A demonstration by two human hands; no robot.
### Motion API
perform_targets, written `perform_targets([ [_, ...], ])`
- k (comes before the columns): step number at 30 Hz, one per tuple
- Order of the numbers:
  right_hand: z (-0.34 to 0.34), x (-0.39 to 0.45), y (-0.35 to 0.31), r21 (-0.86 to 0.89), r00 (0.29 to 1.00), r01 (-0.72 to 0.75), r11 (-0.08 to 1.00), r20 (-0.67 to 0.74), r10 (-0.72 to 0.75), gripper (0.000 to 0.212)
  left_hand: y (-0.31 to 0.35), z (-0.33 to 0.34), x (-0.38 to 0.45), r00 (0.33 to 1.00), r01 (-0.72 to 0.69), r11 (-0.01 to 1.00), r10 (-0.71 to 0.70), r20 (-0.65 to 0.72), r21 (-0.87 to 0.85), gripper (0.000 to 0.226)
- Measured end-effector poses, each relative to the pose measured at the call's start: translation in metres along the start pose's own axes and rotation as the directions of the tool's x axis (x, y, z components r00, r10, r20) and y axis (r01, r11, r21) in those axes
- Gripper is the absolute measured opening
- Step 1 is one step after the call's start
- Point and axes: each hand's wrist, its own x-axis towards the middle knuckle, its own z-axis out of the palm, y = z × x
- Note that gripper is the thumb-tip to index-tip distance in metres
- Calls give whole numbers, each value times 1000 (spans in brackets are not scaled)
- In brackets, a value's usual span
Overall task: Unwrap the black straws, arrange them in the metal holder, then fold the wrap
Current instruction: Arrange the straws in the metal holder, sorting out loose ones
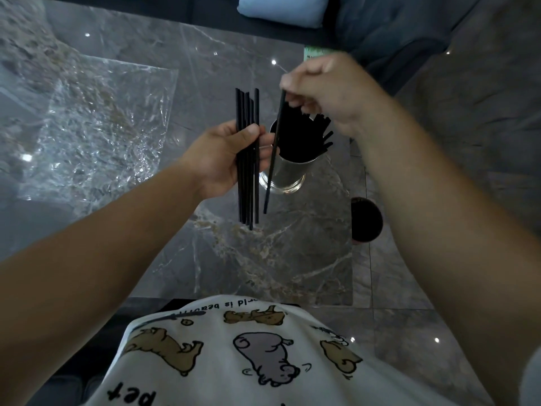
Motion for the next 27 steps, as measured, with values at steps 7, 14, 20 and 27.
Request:
perform_targets([
  [7,29,-4,16,87,991,-116,989,-49,121,8,-3,4,-8,1000,17,996,-15,-14,85,17],
  [14,44,-16,24,61,991,-79,995,-105,85,9,-7,8,-8,996,58,994,-52,-68,96,13],
  [20,4,-13,33,-114,959,-19,993,-285,-14,17,-13,1,-6,998,45,996,-41,-55,73,9],
  [27,-58,4,77,-70,915,-151,986,-388,112,15,-15,-7,-1,987,35,998,-27,-160,49,16],
])
